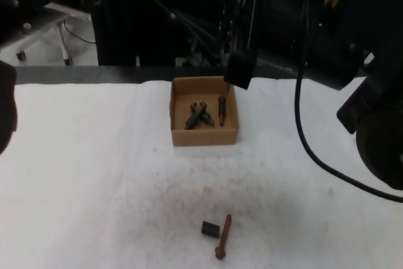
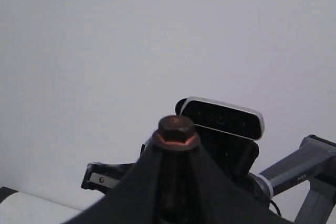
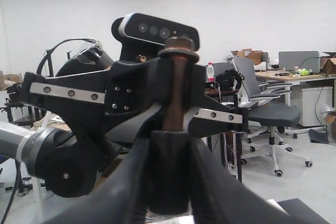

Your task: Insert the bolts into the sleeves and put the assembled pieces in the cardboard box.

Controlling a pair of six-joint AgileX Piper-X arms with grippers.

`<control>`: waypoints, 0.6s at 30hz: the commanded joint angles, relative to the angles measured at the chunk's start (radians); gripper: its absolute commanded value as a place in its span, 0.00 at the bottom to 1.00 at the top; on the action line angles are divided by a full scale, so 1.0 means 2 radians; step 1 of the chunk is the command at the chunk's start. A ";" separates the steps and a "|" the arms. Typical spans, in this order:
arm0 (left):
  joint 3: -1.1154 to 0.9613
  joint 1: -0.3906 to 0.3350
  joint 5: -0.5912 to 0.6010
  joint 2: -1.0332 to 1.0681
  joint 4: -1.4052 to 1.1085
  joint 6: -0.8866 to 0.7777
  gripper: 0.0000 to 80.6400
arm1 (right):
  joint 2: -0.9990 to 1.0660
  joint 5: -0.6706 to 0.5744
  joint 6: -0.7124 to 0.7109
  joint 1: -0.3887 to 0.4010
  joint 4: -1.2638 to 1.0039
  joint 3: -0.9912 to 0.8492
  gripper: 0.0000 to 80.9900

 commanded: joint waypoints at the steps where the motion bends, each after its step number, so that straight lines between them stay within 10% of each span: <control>1: 0.006 0.001 0.019 0.002 0.015 -0.023 0.38 | -0.011 0.001 -0.004 -0.001 -0.020 -0.011 0.08; 5: 0.004 0.000 0.004 0.002 0.015 -0.054 0.68 | -0.011 0.001 -0.004 -0.001 -0.017 -0.011 0.08; 18: -0.056 -0.014 0.005 0.002 0.015 -0.066 0.68 | -0.011 0.001 -0.019 -0.002 0.028 -0.011 0.08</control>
